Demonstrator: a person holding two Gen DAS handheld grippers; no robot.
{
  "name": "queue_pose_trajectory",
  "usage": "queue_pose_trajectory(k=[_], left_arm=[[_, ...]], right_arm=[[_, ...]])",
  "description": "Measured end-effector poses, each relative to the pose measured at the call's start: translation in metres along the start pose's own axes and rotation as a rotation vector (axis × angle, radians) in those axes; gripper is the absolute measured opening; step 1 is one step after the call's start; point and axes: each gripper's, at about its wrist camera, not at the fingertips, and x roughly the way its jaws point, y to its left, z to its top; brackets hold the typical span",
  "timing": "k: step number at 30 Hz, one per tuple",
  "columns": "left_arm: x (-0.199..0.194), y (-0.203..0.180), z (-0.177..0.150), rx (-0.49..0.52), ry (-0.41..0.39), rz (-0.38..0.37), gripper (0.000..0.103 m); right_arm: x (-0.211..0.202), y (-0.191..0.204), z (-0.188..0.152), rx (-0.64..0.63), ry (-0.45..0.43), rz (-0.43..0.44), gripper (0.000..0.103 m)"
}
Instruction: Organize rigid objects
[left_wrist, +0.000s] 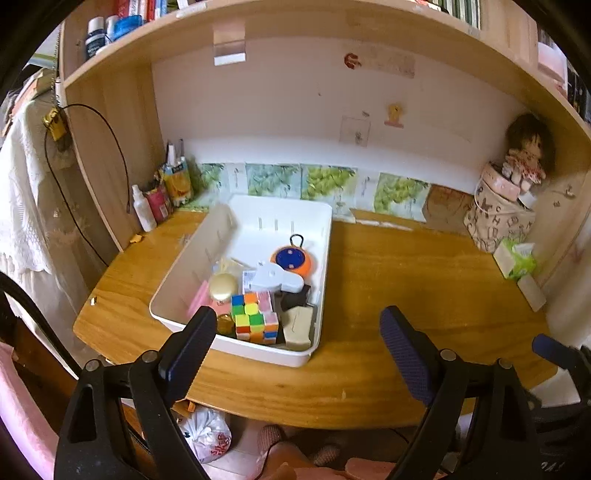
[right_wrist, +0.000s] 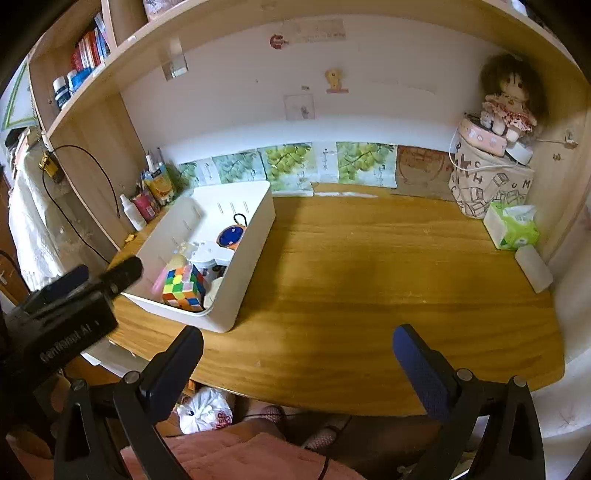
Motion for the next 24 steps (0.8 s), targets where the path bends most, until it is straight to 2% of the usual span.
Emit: queue_pose_trajectory(k=[7, 13, 24], left_arm=[[0.001, -0.006, -0.003, -0.012, -0.014, 0.058, 0.094], [0.001, -0.006, -0.007, -0.024, -0.013, 0.095, 0.094], [0.003, -0.011, -0.006, -0.028, -0.016, 0.153, 0.094]], right_arm=[[0.017, -0.009, -0.012, 0.017, 0.075, 0.027, 0.103], [0.014, -0.013, -0.009, 0.009, 0.049, 0.031, 0.103], [0.027, -0.005, -0.005, -0.055, 0.086, 0.042, 0.103]])
